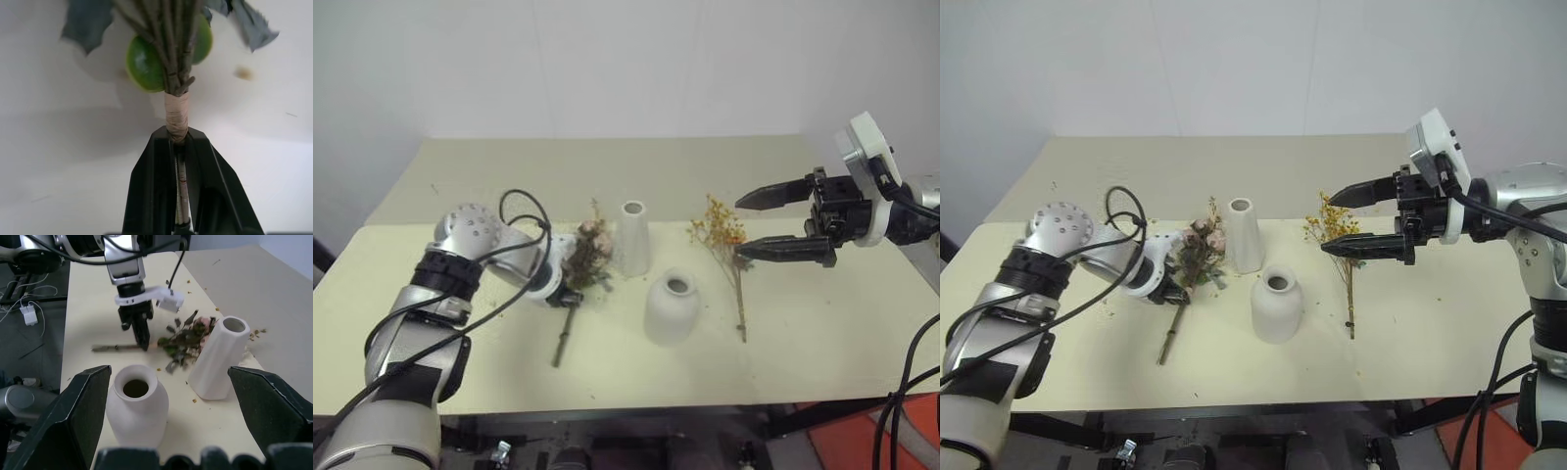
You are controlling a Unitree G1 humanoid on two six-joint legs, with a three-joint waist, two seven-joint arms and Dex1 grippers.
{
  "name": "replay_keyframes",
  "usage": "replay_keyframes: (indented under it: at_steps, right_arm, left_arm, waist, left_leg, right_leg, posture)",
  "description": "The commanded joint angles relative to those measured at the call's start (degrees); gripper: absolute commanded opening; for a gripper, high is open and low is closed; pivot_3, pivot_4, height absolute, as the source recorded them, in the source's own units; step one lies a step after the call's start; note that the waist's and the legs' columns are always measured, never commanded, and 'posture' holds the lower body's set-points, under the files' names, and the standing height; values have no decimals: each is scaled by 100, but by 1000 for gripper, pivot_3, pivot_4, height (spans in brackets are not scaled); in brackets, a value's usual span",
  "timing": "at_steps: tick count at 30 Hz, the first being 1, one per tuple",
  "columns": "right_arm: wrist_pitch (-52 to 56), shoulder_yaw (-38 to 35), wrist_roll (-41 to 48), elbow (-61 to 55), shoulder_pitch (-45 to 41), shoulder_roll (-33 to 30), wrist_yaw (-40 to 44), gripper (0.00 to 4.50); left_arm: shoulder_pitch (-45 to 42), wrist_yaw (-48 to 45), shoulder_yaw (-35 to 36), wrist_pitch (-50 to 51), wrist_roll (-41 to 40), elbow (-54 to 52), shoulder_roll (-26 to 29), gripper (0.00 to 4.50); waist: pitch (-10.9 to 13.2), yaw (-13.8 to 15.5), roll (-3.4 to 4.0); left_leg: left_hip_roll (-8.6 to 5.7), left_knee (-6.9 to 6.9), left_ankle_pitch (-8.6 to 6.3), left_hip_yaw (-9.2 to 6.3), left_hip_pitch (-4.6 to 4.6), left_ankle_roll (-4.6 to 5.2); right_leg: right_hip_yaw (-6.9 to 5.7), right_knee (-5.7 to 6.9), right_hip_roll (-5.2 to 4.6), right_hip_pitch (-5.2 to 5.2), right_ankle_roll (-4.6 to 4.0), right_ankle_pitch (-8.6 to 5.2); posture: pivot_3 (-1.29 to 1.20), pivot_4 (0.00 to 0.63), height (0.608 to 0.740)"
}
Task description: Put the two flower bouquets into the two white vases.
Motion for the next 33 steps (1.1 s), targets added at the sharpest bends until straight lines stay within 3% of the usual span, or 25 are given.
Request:
replay_keyframes:
  at_steps: [1,5,9,12,21,33]
  right_arm:
    - [-38,-275,122,-149,-35,-73,-24,4500]
    - [-88,-239,89,-91,-44,-42,-11,4500]
    - [-181,-134,-1,21,-109,72,-34,4500]
    - [-242,-63,-111,122,-149,155,-83,4500]
    - [-289,2,-497,296,-325,418,-655,4500]
    - [-11,-91,-648,107,-268,486,-1443,4500]
  left_arm:
    - [-252,20,616,26,688,-152,360,70]
    - [-301,-307,1002,-289,1685,-635,589,70]
    - [63,-1344,1016,-2382,2938,-1745,653,70]
    - [-20,-2006,1132,-3529,3555,-1892,388,70]
    - [-532,-4203,1612,-5162,3909,-1525,-660,70]
    - [-1189,-6169,1739,-5906,4118,-686,-1421,70]
  waist:
    - [0,2,0]
    - [0,49,0]
    - [0,101,0]
    - [0,123,-1]
    - [0,94,-1]
    - [1,40,0]
  left_leg:
    - [0,0,0,0,-2,-1]
    - [0,0,1,-1,-6,-1]
    - [0,-4,11,-3,-11,-20]
    - [0,-6,17,-2,-15,-32]
    - [0,-7,16,-2,-19,-30]
    - [0,-6,15,-1,-20,-26]
  right_leg:
    - [0,-1,0,-2,0,0]
    - [-2,-5,-1,-2,-8,5]
    - [-10,-16,-4,-2,-41,26]
    - [-11,-22,-5,-2,-42,30]
    - [-11,-28,-6,-1,-40,32]
    - [-9,-27,-5,-1,-38,32]
  posture:
    - [0,150,740]
    - [0,150,740]
    - [0,150,740]
    - [0,150,740]
    - [0,150,740]
    - [0,150,740]
